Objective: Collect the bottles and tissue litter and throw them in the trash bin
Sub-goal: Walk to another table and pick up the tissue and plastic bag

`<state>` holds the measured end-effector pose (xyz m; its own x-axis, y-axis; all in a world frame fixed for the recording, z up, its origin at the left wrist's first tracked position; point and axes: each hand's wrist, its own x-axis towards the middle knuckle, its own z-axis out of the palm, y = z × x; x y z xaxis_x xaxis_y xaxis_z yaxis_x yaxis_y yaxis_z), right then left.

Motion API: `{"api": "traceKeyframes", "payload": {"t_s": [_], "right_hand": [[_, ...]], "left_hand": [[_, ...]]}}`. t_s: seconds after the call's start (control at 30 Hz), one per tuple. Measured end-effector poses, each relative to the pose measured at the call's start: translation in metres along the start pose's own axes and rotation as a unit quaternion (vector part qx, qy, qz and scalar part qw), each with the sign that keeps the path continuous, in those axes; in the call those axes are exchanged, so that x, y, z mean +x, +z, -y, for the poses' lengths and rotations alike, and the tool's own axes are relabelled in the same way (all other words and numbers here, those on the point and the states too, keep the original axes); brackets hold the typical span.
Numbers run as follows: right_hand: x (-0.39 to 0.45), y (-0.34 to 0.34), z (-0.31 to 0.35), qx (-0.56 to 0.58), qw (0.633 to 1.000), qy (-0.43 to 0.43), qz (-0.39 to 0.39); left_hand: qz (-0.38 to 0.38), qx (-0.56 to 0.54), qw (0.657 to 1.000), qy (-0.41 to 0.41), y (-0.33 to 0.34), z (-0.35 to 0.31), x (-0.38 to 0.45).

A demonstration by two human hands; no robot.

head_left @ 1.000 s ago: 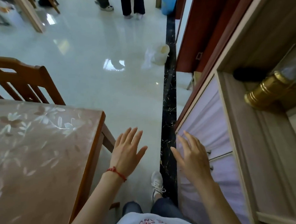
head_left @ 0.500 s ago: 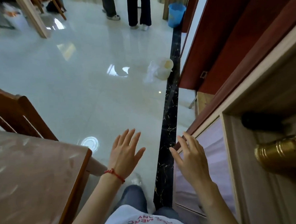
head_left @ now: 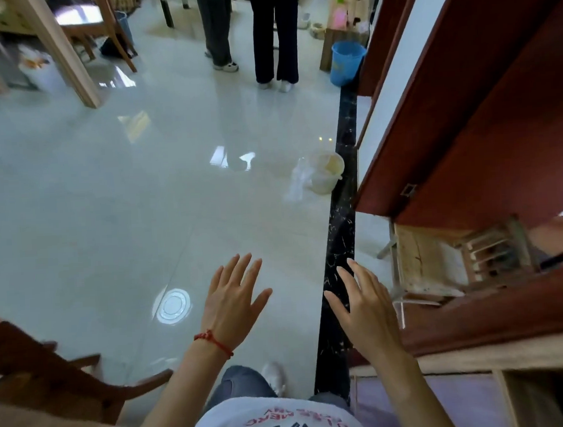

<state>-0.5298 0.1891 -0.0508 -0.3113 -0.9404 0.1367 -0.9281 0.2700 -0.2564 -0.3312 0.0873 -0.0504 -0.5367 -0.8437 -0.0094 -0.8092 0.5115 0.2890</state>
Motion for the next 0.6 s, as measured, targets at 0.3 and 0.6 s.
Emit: {"api": "traceKeyframes", "payload": {"t_s": [0.3,0.6], "right_hand": [[0.140,0.016,0.016,0.001,0.998,-0.065,0.018],[0.300,0.048,0.050,0.013,0.962,-0.260,0.083]], "left_hand": [[-0.020,0.002,0.997,-0.073,-0.020,0.043,0.098],[-0.085,-0.021,0.966,-0.244,-0.030,0.082,0.172]]}}
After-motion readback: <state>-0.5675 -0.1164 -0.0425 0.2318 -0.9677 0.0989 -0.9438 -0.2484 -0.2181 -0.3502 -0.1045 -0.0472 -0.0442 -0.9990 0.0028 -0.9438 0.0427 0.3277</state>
